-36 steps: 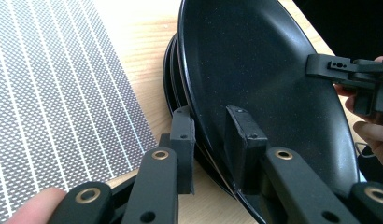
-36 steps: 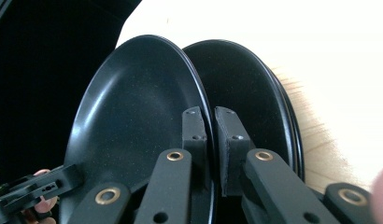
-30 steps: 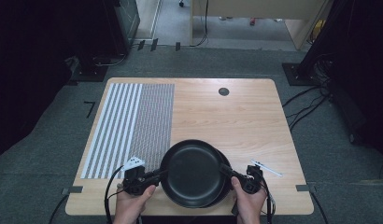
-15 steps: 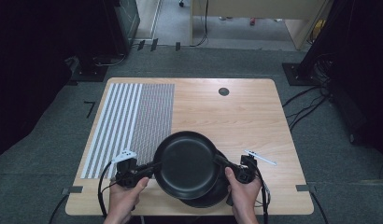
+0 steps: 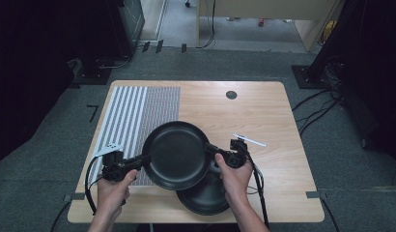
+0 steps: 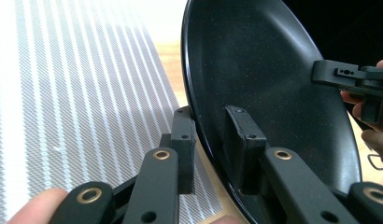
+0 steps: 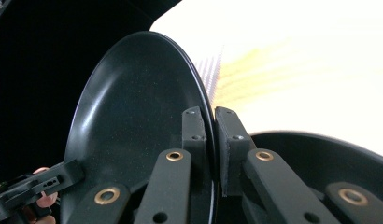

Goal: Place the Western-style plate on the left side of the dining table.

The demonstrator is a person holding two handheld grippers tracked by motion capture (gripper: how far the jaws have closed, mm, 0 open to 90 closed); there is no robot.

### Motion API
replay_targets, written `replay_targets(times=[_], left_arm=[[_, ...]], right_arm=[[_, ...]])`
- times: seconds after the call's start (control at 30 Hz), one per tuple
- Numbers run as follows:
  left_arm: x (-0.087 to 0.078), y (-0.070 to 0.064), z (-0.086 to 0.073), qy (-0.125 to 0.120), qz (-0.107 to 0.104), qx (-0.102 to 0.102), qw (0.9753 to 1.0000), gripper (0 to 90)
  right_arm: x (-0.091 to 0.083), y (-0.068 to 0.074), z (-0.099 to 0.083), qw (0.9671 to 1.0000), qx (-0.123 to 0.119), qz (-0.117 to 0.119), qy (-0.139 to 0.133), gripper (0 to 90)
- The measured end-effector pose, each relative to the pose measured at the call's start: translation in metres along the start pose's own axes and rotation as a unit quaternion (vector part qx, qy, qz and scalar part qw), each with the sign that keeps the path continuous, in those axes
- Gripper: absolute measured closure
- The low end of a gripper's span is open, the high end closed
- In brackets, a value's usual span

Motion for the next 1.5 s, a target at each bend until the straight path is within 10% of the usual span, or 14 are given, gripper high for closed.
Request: replay_targets(times=[0.53, 0.87, 1.5], left_arm=[[0.004, 0.058, 0.029, -0.03, 0.048, -0.029, 0.998, 74.5], [0.019, 0.089, 0.034, -0.03, 0.07, -0.061, 0.9953, 75.4], [0.036, 0.165, 0.04, -0.064, 0.114, -0.129, 0.983, 78.1]], right_arm=[[0.078, 0.029, 0.011, 0.9995, -0.007, 0.004, 0.031, 84.2], [0.122, 0.022, 0.01, 0.9989, 0.007, -0.004, 0.047, 83.9], [0.212, 0.027, -0.003, 0.9962, 0.008, -0.028, 0.082, 83.0]])
Point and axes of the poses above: each handheld gripper's, and its own axes: x roughly forward along the jaws, z roughly out of its top, y roughly to its left, the point moved 4 cm from there along x, roughly forward along the jaws, and after that the axes turned 12 degrees about -y, right-handed, at the moved point
